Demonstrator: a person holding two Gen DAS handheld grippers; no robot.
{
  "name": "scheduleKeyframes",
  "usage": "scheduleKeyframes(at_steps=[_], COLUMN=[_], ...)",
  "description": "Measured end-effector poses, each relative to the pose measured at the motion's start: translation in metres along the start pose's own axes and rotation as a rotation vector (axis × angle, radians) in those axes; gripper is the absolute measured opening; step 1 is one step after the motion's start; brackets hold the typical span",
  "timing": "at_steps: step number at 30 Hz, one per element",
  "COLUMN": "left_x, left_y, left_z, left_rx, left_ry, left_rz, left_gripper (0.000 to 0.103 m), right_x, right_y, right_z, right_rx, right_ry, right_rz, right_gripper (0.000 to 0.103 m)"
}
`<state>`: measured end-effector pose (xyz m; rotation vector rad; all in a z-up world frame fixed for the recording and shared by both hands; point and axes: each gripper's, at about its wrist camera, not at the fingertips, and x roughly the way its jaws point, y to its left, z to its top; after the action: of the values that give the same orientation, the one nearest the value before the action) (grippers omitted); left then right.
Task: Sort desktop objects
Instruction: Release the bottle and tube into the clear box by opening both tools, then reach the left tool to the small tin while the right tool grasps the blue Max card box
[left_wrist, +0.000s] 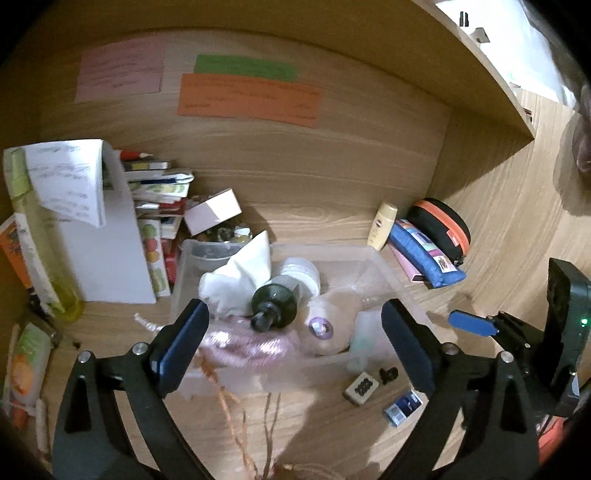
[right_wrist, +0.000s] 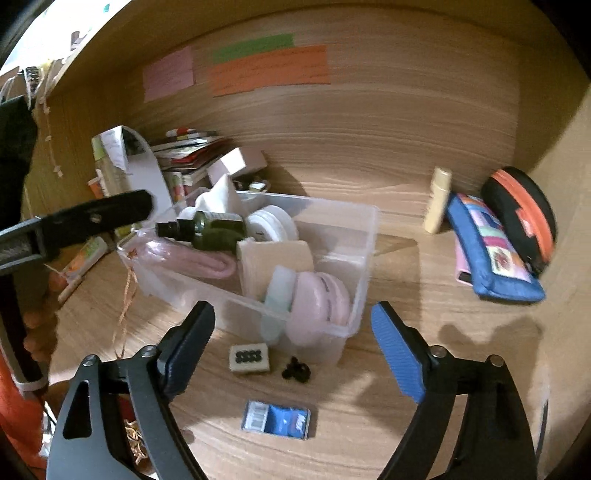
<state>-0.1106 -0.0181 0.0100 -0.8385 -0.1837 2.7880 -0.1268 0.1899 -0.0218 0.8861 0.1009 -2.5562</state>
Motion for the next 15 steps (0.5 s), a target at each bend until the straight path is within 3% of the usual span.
scheduleKeyframes(at_steps=[6, 15], left_x=[-0.015, -0.022], left_y=[0.012, 0.028], left_z=[-0.018, -0.061], left_rx=[-0.022, -0.052], left_ry=[0.017, 0.113], left_rz=[0.054, 0.115], left_gripper=[0.096, 0.096], right_x=[-0.012, -0.015], right_y=[-0.004, -0.008], right_z=[-0.014, -0.039], right_rx=[0.028, 0.069], right_ry=[0.005, 0.046], right_rz=[0.008, 0.003], right_gripper=[0.086, 0.086])
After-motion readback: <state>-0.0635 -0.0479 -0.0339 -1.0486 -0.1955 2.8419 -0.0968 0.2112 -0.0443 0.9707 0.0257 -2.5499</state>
